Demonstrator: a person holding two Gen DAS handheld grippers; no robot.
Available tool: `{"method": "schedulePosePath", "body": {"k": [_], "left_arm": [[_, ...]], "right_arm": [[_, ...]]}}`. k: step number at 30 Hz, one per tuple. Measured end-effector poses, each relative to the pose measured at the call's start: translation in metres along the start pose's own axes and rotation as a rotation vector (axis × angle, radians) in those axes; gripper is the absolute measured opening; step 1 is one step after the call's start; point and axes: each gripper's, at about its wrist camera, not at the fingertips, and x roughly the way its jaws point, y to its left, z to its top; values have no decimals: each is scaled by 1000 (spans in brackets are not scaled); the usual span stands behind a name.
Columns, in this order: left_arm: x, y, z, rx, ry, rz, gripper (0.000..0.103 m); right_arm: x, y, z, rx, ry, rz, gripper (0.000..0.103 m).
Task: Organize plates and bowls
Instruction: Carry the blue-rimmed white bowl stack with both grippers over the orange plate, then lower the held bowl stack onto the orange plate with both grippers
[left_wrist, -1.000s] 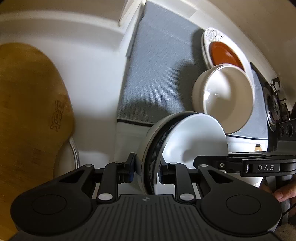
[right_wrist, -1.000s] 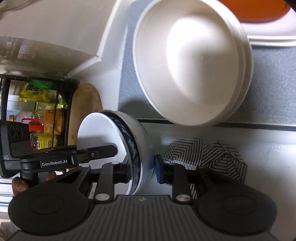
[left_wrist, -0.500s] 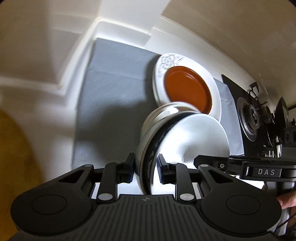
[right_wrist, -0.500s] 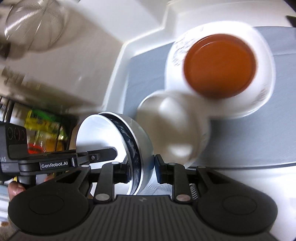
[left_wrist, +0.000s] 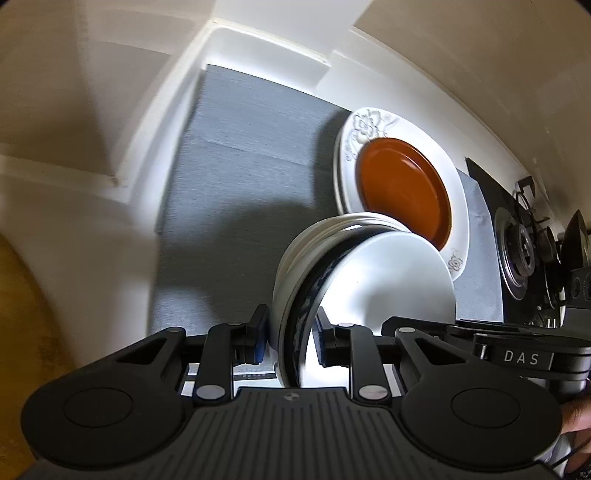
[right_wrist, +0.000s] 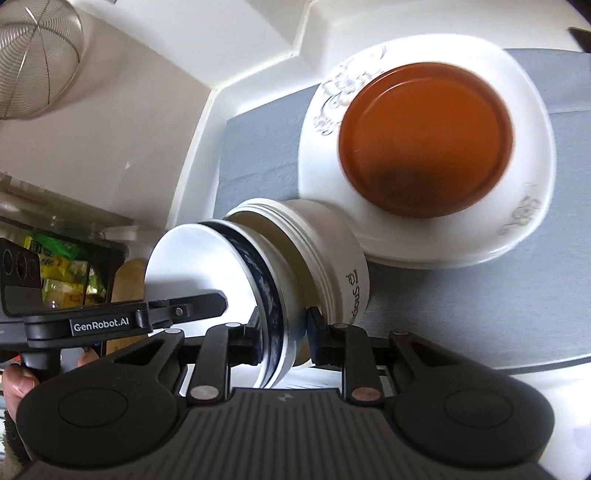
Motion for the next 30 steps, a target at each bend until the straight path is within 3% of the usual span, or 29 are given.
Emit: {"method": "schedulePosePath", "body": {"k": [10,18,21,23,26,30], "left_arm": [[-30,33,-10,-64,-19,68,25],[-22,36,6,-79,-25,29,24],[-35,42,6,-82,-38,-15,24],[-43,46,6,-83,-47,-41,24],[-47,50,7,-68,-57,-27,24],[-28,55,9,-84,-5,-35,27]], "right_arm": [[42,29,-8,-24,93,37,26],[32,34,4,-51,55,-55,23],[23,39,7,-78,43,-60,30],[15,43,7,-98,7,-78,40],[3,53,9,-152,-46,-67,40],[7,49,14,-171,-38,-96,40]]}}
